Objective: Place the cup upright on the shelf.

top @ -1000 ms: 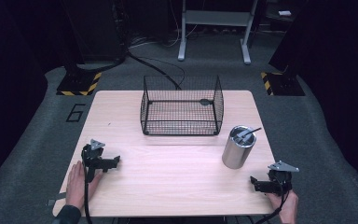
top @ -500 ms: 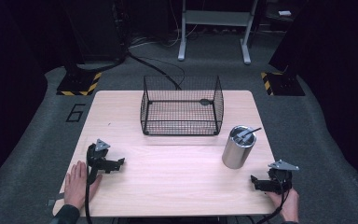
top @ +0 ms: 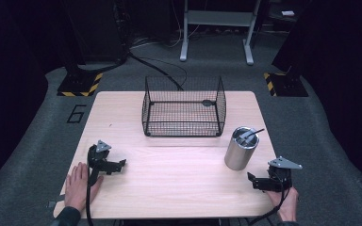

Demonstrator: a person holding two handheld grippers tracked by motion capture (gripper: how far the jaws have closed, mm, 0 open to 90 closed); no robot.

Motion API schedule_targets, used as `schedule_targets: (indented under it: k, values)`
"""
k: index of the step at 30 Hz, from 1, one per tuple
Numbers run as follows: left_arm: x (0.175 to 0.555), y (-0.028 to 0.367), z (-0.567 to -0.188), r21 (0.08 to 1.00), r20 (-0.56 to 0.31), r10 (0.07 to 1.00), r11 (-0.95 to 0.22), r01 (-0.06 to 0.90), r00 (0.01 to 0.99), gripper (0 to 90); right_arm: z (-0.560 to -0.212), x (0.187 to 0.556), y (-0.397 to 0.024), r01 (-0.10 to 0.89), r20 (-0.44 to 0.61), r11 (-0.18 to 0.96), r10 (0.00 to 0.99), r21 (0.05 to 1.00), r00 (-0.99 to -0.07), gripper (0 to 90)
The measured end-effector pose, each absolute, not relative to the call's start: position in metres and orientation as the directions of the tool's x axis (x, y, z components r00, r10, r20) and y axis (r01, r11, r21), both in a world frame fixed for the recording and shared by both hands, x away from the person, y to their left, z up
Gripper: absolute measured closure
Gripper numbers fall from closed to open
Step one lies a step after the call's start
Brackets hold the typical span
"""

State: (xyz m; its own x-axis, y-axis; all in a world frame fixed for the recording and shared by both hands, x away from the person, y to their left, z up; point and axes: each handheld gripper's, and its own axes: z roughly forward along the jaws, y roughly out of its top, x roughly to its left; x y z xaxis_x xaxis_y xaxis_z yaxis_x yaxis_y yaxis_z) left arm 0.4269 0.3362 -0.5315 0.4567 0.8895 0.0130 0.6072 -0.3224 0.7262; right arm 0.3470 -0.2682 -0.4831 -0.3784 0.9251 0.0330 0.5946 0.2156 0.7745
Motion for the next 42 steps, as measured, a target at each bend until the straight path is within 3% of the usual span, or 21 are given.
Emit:
schedule_targets:
  k: [15, 42]
  values:
    - [0.427, 0.336, -0.531, 0.724, 0.012, 0.889, -0.323, 0.61, 0.457, 0.3, -0.443, 0.362, -0.235, 0.522, 0.008, 0.239, 0.904, 0.819, -0.428, 0.0]
    - [0.427, 0.335, -0.531, 0.719, 0.01, 0.892, -0.32, 0.617, 0.451, 0.2, -0.442, 0.403, -0.216, 0.457, 0.049, 0.15, 0.917, 0.877, -0.395, 0.0]
